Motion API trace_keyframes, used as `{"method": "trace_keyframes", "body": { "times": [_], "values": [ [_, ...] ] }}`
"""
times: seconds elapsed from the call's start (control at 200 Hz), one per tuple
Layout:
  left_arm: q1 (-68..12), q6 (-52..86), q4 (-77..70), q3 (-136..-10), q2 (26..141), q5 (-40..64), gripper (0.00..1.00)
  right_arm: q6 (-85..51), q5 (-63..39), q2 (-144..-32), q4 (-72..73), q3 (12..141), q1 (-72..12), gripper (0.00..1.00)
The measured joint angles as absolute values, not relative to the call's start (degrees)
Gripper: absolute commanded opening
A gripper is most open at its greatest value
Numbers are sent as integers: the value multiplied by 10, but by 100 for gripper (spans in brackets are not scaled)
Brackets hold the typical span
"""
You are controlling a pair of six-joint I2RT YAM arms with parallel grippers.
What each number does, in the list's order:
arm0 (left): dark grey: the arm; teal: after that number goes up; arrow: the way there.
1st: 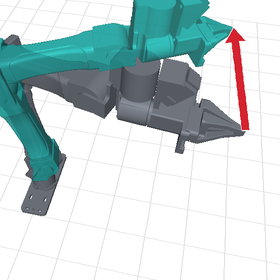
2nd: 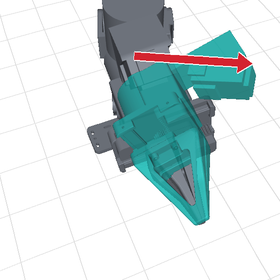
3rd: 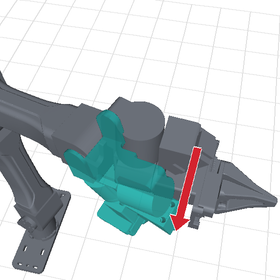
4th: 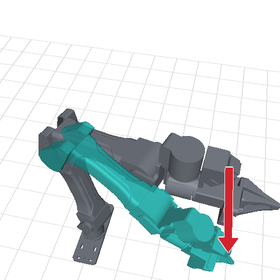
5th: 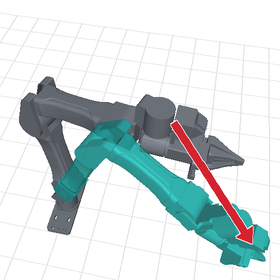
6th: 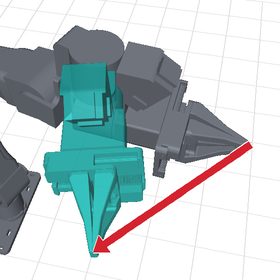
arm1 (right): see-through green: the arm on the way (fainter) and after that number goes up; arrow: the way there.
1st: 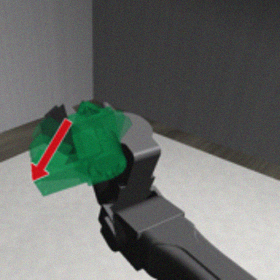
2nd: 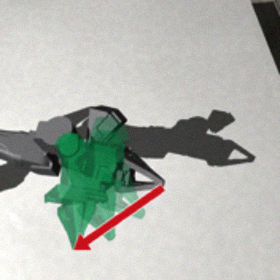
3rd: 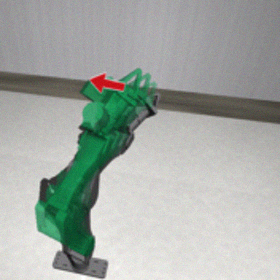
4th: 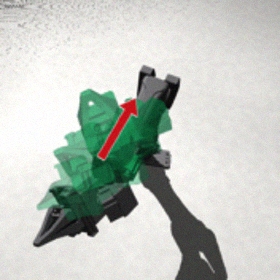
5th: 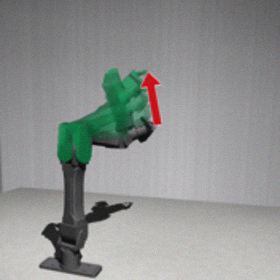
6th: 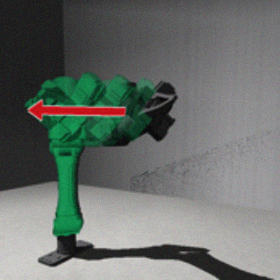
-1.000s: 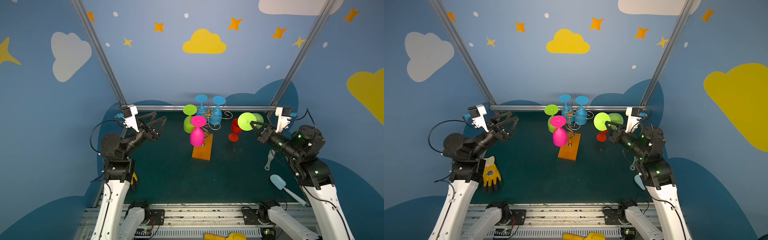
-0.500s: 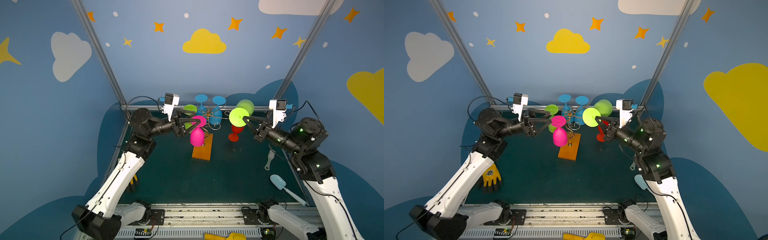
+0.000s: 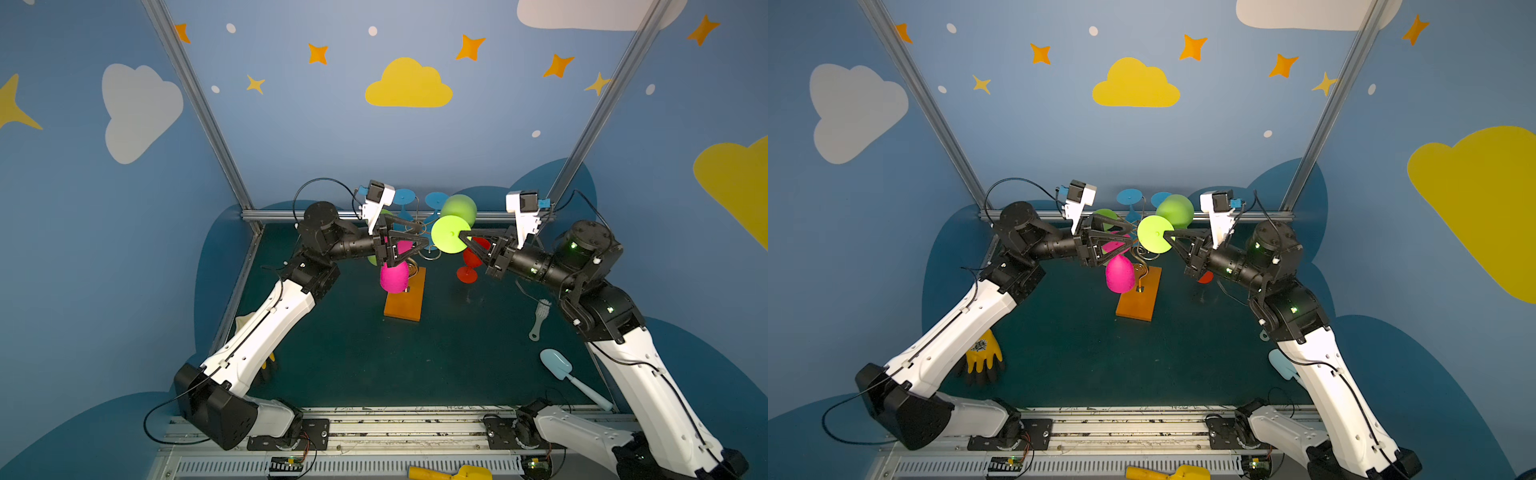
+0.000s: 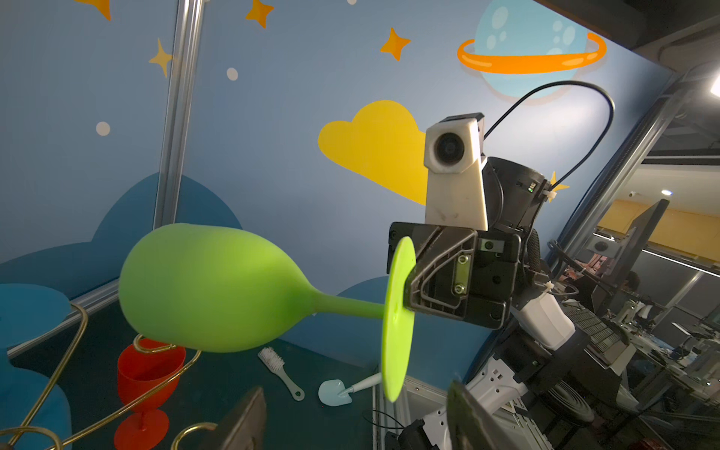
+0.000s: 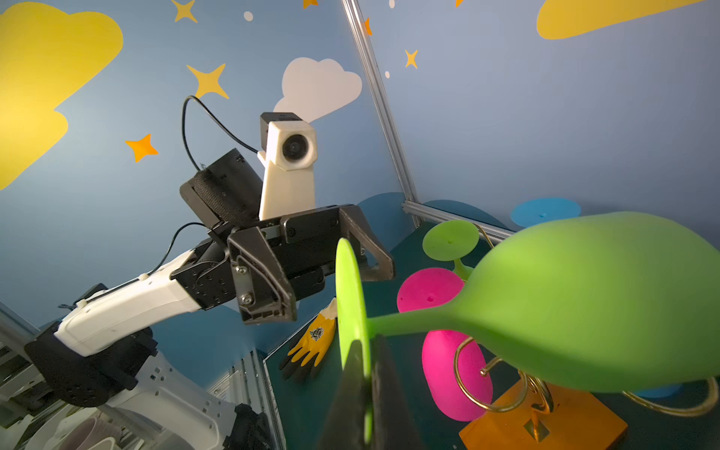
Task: Take the wine glass off the wine glass rack
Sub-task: Pick up the wine glass from the wine glass rack.
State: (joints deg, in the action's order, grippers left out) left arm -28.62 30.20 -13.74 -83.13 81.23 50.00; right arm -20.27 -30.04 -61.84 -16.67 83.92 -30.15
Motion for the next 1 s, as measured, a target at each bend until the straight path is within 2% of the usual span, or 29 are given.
{"method": "trace_keyframes", "body": {
  "times": [0.13,0.37,0.911,0.966,1.001],
  "values": [
    [-292,303,-141,-841,830,504,63,-197,-298,-634,-162,849,-320,0],
    [-296,307,-147,-854,847,515,43,-183,-285,-666,-162,865,-343,0],
    [-293,329,-148,-854,847,533,3,-163,-254,-682,-172,880,-350,0],
    [-289,339,-154,-854,846,544,3,-160,-253,-682,-173,882,-350,0],
    [-288,350,-159,-853,846,549,3,-158,-252,-682,-173,883,-350,6]
  ]
}}
